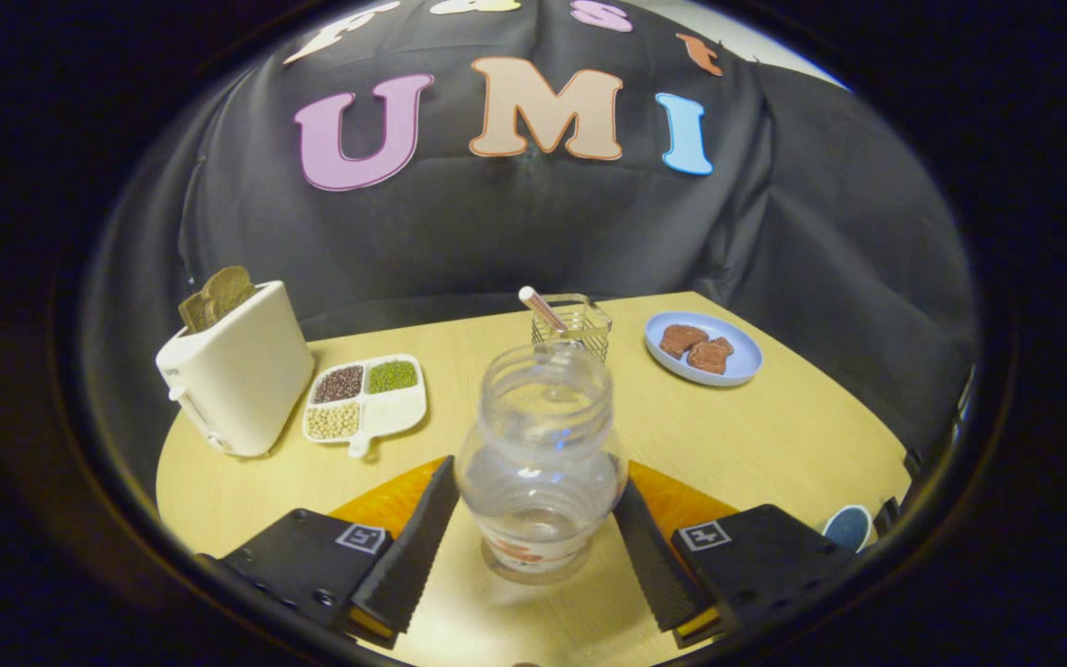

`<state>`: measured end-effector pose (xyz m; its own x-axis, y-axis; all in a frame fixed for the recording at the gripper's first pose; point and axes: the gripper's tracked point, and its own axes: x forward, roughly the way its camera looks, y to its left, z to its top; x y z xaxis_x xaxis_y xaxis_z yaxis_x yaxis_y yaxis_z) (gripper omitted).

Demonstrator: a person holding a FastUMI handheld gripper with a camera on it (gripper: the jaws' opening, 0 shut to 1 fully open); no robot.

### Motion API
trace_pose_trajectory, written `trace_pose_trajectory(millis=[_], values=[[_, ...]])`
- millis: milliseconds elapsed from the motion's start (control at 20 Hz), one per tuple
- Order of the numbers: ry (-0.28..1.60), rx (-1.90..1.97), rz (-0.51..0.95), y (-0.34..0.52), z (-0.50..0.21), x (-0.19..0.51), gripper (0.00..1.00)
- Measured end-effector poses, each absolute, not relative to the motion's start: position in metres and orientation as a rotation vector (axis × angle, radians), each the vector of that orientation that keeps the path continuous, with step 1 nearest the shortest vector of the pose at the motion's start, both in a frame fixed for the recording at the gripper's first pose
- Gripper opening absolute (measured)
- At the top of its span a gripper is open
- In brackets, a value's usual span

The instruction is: Take the bottle from table, then pour the juice into the cup, finally place the bottle on the coaster

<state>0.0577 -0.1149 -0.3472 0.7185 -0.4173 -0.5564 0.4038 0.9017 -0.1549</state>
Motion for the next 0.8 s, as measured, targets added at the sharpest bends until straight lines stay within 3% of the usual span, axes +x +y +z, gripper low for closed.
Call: trace_pose_trajectory(millis=[800], values=[[0.611,0.016,-0.411,-0.1089,-0.3421,0.0635,0.97]])
